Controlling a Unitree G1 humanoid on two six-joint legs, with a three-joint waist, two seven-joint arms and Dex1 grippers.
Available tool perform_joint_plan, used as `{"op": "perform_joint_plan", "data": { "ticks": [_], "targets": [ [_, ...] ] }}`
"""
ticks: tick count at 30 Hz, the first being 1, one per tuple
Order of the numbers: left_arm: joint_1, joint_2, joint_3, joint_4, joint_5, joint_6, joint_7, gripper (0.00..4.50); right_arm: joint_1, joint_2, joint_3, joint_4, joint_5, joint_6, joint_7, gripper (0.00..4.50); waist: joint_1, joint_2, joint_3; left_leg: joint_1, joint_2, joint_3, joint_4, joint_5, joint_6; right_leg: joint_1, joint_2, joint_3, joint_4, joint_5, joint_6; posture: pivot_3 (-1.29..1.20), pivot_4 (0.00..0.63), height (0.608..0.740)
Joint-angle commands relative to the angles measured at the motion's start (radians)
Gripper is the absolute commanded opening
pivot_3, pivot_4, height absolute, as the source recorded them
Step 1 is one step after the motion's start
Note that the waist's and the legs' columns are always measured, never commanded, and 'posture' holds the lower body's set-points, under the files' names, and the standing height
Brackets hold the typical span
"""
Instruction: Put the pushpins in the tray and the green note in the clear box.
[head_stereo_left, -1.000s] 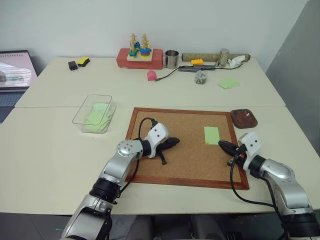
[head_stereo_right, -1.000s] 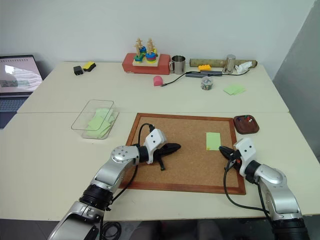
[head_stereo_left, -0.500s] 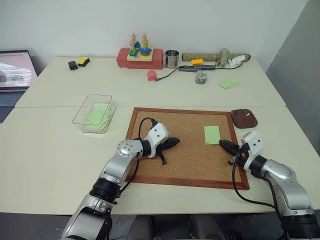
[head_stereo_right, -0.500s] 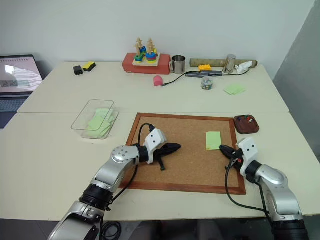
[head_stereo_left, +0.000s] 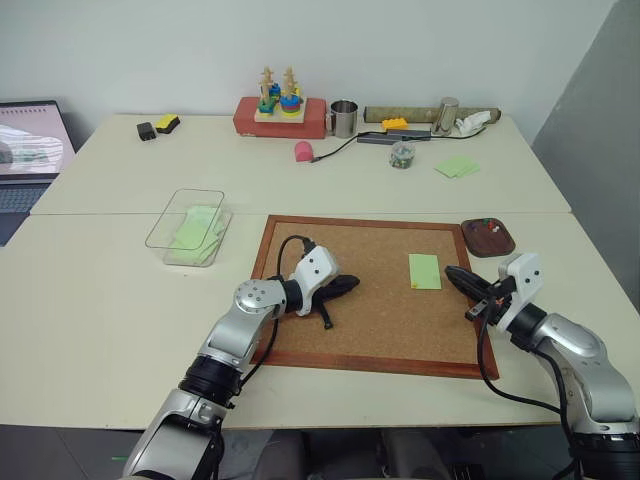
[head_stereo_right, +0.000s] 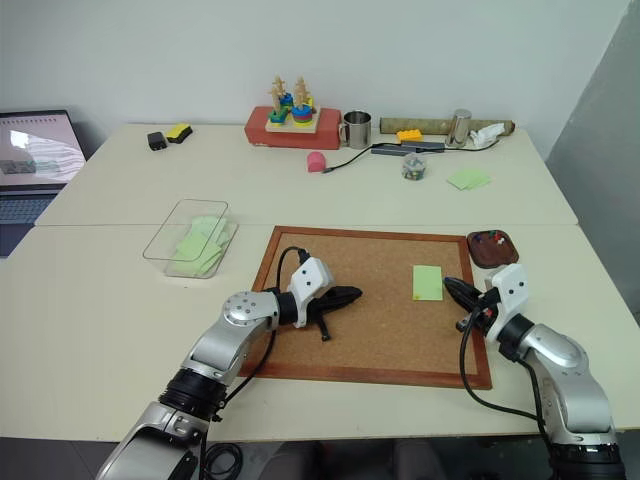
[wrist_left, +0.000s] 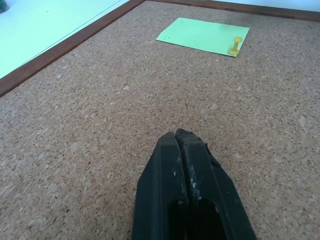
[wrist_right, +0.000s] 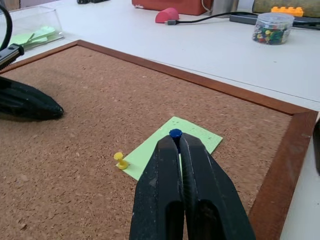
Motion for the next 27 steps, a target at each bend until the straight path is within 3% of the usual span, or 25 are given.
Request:
{"op": "perform_joint_plan", "data": {
  "ticks": [1,10,19,27],
  "targets": [
    [0.027,0.016,-0.013,0.047,0.040,0.026,0.013,0.00,-0.028,-0.006,-0.048,-0.047,0.034,0.017,-0.021,0.06,0.000,0.000,0.000,0.000,0.000,0.000,0.000,0.000,0.000,0.000,0.000,0.000,0.000,0.000,0.000,0.00,0.150,0.740],
    [0.022,0.010,-0.019,0.057,0.042,0.019,0.016,0.00,-0.239,-0.063,-0.058,0.212,-0.167,-0.020,-0.205,0.06,0.000,0.000,0.000,0.000,0.000,0.001,0.000,0.000,0.000,0.000,0.000,0.001,0.000,0.001,0.001,0.00,0.150,0.740],
    [0.027,0.007,-0.022,0.056,0.042,0.016,0.026,0.00,-0.374,-0.075,-0.026,0.444,-0.259,-0.014,-0.262,0.06,0.002,0.000,-0.001,0.001,0.000,0.001,0.000,0.000,0.000,0.000,0.000,0.001,0.000,0.001,0.000,0.00,0.150,0.740],
    [0.034,0.009,-0.021,0.053,0.042,0.016,0.030,0.00,-0.372,-0.060,-0.049,0.441,-0.243,-0.040,-0.260,1.67,0.001,0.001,-0.001,0.000,0.000,0.001,0.000,0.000,0.000,0.000,0.000,0.001,0.000,0.001,0.000,0.00,0.150,0.740]
  ]
}}
